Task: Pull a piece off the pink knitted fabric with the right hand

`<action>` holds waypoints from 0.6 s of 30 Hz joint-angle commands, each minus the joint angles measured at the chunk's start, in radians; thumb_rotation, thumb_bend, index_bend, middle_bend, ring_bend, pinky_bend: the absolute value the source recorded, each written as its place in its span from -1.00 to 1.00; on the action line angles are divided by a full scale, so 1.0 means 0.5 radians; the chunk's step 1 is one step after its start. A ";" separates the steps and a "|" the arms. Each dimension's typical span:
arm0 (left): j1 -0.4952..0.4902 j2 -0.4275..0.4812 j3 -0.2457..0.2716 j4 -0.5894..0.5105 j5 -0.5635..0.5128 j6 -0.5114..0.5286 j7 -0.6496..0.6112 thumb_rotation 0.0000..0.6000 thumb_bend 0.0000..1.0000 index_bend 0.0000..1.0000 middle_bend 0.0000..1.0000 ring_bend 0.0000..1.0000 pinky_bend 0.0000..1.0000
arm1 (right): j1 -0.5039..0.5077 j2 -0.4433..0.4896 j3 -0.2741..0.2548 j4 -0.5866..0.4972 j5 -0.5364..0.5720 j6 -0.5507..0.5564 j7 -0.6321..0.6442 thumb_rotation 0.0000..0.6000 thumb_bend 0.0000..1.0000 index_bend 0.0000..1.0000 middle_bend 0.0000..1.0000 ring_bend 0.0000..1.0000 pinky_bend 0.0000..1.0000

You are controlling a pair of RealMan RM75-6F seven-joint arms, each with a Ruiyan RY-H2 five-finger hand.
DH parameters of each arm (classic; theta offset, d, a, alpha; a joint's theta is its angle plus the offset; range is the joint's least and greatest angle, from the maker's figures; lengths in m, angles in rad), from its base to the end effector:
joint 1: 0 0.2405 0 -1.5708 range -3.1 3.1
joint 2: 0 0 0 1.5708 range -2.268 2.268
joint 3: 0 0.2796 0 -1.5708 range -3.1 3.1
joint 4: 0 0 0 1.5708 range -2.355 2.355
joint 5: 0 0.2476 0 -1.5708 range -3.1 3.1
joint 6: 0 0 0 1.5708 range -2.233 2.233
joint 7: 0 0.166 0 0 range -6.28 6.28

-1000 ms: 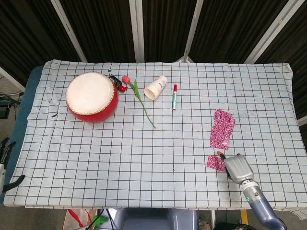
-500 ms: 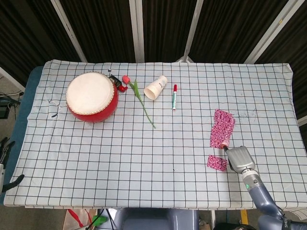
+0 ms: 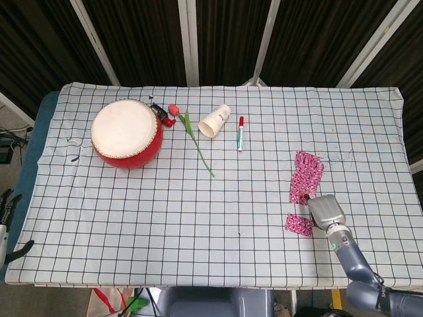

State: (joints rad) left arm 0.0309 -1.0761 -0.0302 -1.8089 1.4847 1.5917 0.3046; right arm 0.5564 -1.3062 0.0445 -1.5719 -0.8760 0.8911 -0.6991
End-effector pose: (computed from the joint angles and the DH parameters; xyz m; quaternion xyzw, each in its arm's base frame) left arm -0.3246 0.1626 0.1452 -0.5806 -0.3587 -0.3237 0.6553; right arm -0.3131 -0.3299 0.0000 0.7640 -0.3766 0.1139 0.5114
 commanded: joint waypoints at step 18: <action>0.005 0.009 0.001 -0.002 0.005 0.013 -0.020 1.00 -0.51 -0.77 -1.00 -1.00 -0.96 | 0.118 -0.077 -0.034 -0.092 0.081 0.066 -0.124 1.00 0.51 -0.60 0.69 0.56 -0.12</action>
State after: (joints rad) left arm 0.0336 -1.0716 -0.0298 -1.8099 1.4870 1.5980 0.2947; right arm 0.6121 -1.3428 0.0282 -1.6144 -0.8375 0.9211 -0.7575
